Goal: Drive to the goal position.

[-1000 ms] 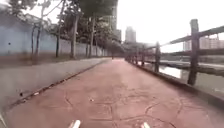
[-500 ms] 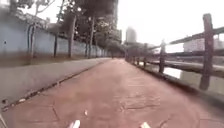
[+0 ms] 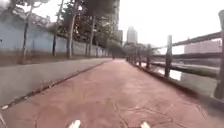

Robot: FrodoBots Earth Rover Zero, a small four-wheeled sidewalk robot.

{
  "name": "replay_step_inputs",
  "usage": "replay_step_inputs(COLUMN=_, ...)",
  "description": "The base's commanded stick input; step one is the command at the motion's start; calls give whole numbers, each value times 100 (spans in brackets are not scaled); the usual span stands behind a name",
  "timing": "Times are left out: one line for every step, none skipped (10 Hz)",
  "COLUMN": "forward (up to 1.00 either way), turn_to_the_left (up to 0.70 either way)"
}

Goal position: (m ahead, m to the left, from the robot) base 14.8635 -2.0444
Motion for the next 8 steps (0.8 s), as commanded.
replay_step_inputs(forward=70, turn_to_the_left=0)
replay_step_inputs(forward=70, turn_to_the_left=0)
replay_step_inputs(forward=70, turn_to_the_left=0)
replay_step_inputs(forward=70, turn_to_the_left=0)
replay_step_inputs(forward=70, turn_to_the_left=0)
replay_step_inputs(forward=70, turn_to_the_left=0)
replay_step_inputs(forward=70, turn_to_the_left=0)
replay_step_inputs(forward=70, turn_to_the_left=0)
